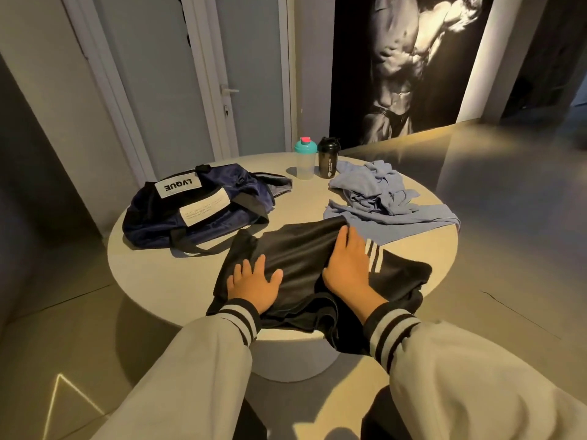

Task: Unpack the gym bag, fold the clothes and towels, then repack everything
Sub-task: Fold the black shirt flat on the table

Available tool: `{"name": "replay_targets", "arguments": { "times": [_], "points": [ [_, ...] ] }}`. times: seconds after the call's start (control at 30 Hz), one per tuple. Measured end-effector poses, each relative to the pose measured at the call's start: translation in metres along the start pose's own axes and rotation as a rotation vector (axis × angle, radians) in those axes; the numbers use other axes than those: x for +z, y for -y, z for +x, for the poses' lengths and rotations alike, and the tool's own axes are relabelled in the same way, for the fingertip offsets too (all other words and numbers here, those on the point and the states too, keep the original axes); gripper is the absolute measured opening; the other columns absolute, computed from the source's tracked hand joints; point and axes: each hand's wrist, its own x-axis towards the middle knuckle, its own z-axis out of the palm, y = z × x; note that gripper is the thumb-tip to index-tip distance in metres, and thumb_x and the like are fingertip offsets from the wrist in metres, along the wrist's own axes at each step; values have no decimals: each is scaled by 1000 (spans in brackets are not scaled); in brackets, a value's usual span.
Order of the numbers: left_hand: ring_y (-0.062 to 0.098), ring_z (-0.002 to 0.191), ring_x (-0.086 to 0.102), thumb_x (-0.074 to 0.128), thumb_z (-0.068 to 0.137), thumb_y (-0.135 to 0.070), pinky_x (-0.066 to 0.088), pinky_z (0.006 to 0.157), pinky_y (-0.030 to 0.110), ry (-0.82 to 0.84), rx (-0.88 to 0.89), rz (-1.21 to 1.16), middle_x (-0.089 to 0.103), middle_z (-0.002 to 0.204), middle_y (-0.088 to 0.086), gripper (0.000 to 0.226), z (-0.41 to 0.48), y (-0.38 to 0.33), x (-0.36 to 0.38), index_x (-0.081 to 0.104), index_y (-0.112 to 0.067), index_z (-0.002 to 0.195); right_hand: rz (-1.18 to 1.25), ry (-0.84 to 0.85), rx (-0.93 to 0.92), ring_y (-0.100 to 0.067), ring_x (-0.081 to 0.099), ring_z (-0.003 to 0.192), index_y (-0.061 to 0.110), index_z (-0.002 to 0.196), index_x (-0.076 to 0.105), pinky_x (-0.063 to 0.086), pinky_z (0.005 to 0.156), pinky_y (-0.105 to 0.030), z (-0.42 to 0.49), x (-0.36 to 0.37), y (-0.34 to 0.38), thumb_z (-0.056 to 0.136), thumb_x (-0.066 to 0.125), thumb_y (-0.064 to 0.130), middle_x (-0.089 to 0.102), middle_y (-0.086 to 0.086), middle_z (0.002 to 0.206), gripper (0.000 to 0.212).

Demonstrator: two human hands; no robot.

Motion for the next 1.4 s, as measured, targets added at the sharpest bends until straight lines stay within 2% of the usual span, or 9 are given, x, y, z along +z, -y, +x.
{"name": "replay_targets", "arguments": {
  "times": [0.17, 0.33, 0.47, 0.67, 0.8, 0.93, 1.1, 1.3, 1.4],
  "points": [
    [33, 155, -3, 47, 97, -57, 0, 123, 57, 94, 130, 44, 10, 168, 3, 55, -2, -14, 5, 36, -40, 149, 57, 328, -178, -30, 17, 150, 25, 152, 37, 6, 121, -59, -9, 13, 17, 99, 49, 43, 23, -10, 162, 57],
    [32, 154, 3, 52, 94, -60, 1, 122, 59, 94, 163, 12, 24, 163, 3, 47, -1, -10, 5, 46, -43, 137, -23, 512, -67, -31, 3, 153, 37, 154, 29, -2, 119, -59, -19, 12, 2, 92, 49, 65, 12, -9, 165, 71],
    [27, 150, 20, 59, 94, -52, 3, 121, 55, -70, 164, -121, 47, 141, -4, 20, -6, -6, 13, 54, -34, 102, -92, 384, 61, -37, 18, 144, 30, 145, 41, 18, 115, -59, -26, -1, -10, 99, 46, 54, 24, -13, 154, 52],
    [26, 121, 36, 62, 96, -44, 28, 102, 36, -211, 219, -174, 53, 126, -3, 14, -16, -10, 18, 61, -31, 94, -41, 244, -36, -36, 58, 102, 16, 112, 57, 35, 102, -47, -37, -8, -18, 100, 45, 22, 65, -10, 106, 18],
    [26, 112, 45, 52, 101, -45, 31, 96, 39, -268, 206, -206, 58, 118, -1, 22, -19, -12, 13, 68, -29, 101, 93, 160, -120, -31, 55, 117, 23, 132, 57, 31, 101, -46, -47, -5, -13, 102, 45, 35, 60, -7, 126, 34],
    [28, 105, 55, 47, 103, -42, 44, 94, 45, -310, 205, -311, 63, 111, 4, 32, -15, -7, 3, 72, -24, 111, 261, 313, -225, -26, 38, 139, 35, 150, 35, 27, 116, -54, -51, 0, -13, 94, 52, 59, 39, -2, 151, 64],
    [18, 101, 36, 50, 102, -43, 35, 94, 36, -342, 169, -289, 52, 116, -1, 29, -16, -12, -5, 74, -29, 111, 18, 352, -293, -33, 45, 122, 38, 144, 42, 36, 103, -46, -51, 4, -9, 95, 55, 57, 51, -7, 128, 54],
    [27, 82, 59, 41, 103, -47, 48, 84, 39, -259, 126, -381, 63, 80, 2, 41, -28, -9, -4, 65, -20, 83, 323, 91, 7, -31, 62, 98, 19, 118, 60, 45, 74, -36, -45, 5, -9, 104, 46, 26, 67, -8, 108, 21],
    [26, 94, 65, 40, 94, -63, 54, 91, 41, -187, 66, -329, 72, 99, -3, 42, -29, -4, 1, 69, -33, 103, 549, -33, 202, -29, 59, 91, 16, 128, 53, 43, 71, -36, -43, -1, -6, 107, 39, 21, 64, -9, 106, 26]
  ]
}}
